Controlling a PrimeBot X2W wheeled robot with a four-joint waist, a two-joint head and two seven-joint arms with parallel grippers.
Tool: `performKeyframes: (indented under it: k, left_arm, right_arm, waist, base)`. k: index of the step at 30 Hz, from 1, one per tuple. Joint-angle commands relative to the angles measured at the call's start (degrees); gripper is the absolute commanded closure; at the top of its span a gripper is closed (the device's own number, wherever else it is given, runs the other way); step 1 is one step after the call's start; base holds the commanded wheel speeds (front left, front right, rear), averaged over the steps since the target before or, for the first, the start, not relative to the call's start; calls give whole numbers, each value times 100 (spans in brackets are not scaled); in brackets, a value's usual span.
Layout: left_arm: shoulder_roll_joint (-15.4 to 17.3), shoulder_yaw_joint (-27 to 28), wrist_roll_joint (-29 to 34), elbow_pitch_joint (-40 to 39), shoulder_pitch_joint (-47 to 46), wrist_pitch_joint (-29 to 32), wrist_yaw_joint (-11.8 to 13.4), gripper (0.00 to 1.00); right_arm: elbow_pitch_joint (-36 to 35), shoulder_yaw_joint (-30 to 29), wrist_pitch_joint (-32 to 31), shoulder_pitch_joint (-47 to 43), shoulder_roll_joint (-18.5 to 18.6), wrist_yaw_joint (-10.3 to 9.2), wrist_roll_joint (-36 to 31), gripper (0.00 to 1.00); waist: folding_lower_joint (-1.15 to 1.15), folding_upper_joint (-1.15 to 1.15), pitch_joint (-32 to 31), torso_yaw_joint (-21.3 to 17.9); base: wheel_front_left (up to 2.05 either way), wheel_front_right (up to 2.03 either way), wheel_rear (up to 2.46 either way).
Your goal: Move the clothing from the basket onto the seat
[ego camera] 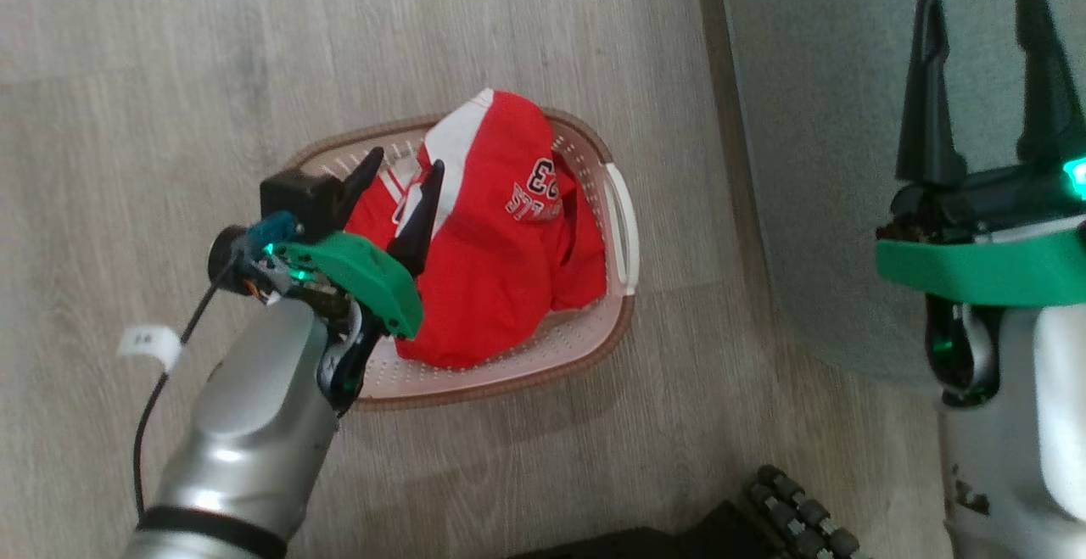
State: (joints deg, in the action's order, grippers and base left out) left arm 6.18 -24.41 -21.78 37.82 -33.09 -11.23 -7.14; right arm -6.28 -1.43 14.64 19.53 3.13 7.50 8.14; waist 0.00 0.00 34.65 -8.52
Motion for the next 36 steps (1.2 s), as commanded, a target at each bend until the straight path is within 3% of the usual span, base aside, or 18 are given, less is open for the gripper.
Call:
performKeyframes:
  k: [1,7,16,36]
  left_arm:
    - [136,-6,-123,155,-229,44,-34,0]
    - [71,-617,-594,1234,-965,471,-35,0]
    - [123,-1483,-1186,1884,-1781,1230,-35,0]
    - [720,-3222,-2404,1913,-2303,2363,-35,0]
  right_arm:
    - [-273,83,36,95,-24,-1,64,0]
    - [-577,75,36,383,-25,-1,120,0]
    - [-979,95,36,686,-25,-1,152,0]
    - [-1293,228,36,721,-25,-1,290,0]
  waist:
    - [0,0,232,-103]
    - [0,0,708,-246]
    - [0,0,1355,-463]
    - [0,0,1999,-896]
  base:
    - [0,0,0]
    - [0,0,0]
    - [0,0,0]
    - [0,0,0]
